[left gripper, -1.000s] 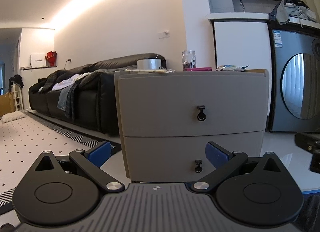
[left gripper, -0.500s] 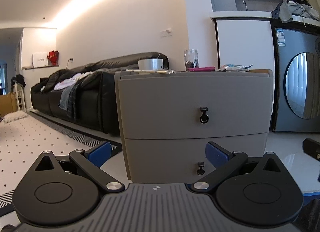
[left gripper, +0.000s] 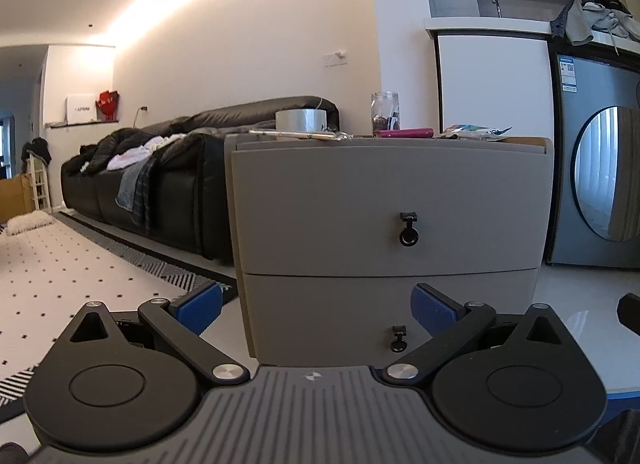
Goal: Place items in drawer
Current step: 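Move both tools toward the grey nightstand's top drawer, then close the left gripper on the top drawer's black handle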
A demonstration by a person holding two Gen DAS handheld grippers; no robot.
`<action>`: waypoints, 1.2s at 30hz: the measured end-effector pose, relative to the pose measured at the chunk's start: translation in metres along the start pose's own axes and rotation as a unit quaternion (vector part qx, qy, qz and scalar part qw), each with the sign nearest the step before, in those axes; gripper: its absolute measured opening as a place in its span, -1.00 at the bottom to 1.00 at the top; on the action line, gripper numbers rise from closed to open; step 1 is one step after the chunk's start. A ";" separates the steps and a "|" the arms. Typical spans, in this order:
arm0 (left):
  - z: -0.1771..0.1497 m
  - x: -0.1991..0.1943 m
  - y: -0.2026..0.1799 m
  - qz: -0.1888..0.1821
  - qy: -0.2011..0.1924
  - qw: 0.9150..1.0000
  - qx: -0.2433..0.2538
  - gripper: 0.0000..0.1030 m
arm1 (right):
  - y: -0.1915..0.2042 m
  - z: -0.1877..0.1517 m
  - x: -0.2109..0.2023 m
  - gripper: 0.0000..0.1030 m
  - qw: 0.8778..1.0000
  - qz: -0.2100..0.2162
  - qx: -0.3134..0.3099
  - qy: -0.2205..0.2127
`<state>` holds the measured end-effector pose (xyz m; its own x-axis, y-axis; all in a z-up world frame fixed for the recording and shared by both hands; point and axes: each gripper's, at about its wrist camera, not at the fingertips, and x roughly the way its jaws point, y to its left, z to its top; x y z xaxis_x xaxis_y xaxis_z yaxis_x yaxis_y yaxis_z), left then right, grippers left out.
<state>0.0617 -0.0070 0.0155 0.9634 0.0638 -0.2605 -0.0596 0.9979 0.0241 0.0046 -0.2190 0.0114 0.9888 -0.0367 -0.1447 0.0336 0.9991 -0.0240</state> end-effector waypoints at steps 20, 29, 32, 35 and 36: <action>0.009 0.022 -0.013 0.004 -0.003 1.000 0.010 1.00 | -0.021 -0.006 -0.003 0.99 1.000 -0.019 0.010 0.010; 0.015 0.041 -0.022 -0.001 -0.001 1.000 0.002 1.00 | -0.021 -0.012 -0.008 0.99 1.000 -0.024 0.000 0.010; 0.016 0.046 -0.028 -0.011 -0.005 1.000 0.007 1.00 | -0.022 -0.013 -0.011 0.99 1.000 -0.028 0.000 0.002; 0.017 0.047 -0.034 -0.013 -0.011 1.000 0.015 1.00 | -0.024 -0.015 -0.007 0.99 1.000 -0.025 0.001 0.012; 0.018 0.048 -0.036 -0.015 -0.012 1.000 0.015 1.00 | -0.025 -0.016 -0.006 0.99 1.000 -0.025 0.000 0.014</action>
<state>0.1145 -0.0395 0.0193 0.9706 0.0330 -0.2383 -0.0228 0.9987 0.0453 -0.0049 -0.2442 -0.0026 0.9814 -0.0876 -0.1708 0.0835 0.9960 -0.0312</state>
